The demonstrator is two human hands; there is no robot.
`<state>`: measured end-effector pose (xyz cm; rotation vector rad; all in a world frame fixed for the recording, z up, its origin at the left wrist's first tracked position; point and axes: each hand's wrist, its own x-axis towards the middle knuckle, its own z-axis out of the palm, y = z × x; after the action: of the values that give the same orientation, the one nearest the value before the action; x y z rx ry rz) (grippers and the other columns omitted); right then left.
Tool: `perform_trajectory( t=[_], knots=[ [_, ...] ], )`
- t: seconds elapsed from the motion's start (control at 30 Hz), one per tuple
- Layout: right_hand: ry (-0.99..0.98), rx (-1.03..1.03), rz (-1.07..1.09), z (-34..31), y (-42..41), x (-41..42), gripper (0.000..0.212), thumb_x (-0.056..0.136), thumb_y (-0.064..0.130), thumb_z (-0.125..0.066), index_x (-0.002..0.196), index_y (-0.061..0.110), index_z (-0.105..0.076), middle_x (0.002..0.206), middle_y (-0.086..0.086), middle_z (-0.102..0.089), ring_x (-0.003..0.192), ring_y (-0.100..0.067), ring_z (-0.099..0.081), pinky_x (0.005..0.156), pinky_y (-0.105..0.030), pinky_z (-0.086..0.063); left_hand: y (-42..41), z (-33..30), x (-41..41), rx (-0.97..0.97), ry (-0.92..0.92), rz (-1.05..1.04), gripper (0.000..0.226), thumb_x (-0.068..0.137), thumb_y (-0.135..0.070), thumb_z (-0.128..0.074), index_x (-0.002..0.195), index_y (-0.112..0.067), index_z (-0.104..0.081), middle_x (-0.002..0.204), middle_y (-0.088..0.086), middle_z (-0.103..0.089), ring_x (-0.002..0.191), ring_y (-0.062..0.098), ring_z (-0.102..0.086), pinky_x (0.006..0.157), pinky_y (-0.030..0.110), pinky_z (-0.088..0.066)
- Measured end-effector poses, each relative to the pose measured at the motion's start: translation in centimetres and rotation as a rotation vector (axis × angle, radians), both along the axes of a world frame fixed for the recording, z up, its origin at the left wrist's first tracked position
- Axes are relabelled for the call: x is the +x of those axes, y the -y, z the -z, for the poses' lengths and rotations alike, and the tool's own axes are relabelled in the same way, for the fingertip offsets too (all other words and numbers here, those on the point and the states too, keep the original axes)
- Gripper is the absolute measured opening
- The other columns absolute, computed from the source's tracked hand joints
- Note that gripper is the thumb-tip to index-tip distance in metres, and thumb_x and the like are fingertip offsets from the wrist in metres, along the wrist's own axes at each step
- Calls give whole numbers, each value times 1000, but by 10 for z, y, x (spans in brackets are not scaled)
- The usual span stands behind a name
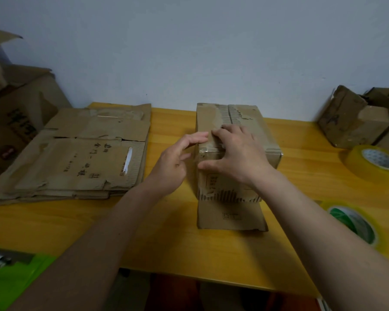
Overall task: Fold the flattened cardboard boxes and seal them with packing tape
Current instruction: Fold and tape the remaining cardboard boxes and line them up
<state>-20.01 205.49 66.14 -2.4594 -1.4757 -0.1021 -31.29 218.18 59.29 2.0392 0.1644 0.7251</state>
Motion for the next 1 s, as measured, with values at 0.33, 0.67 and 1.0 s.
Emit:
perform_trajectory(
  t=[0.33, 0.67, 1.0],
  knots=[
    [162, 24, 129, 17, -17, -19, 81, 84, 68, -40, 141, 11, -38, 151, -14, -33, 141, -31, -25, 116, -47, -17, -10, -3, 1, -59, -20, 54, 78, 72, 34, -28, 122, -19, -57, 141, -7, -49, 137, 4, -39, 106, 25, -41],
    [294, 121, 37, 21, -8, 2, 78, 76, 79, -41, 123, 18, -56, 124, -4, -58, 114, -24, -48, 94, -36, -37, -2, -4, 4, -62, 29, -13, 48, 88, 14, -40, 119, -17, -60, 135, -6, -54, 133, 5, -44, 111, 32, -38],
    [100, 302, -318, 23, 36, 90, 62, 90, 62, -37, 119, 16, -67, 125, 1, -64, 119, -14, -53, 99, -37, -44, 8, 0, 33, 402, 221, -350, 48, 87, -54, -58, 89, -6, -58, 103, 0, -61, 103, 19, -53, 88, 15, -40]
  ],
)
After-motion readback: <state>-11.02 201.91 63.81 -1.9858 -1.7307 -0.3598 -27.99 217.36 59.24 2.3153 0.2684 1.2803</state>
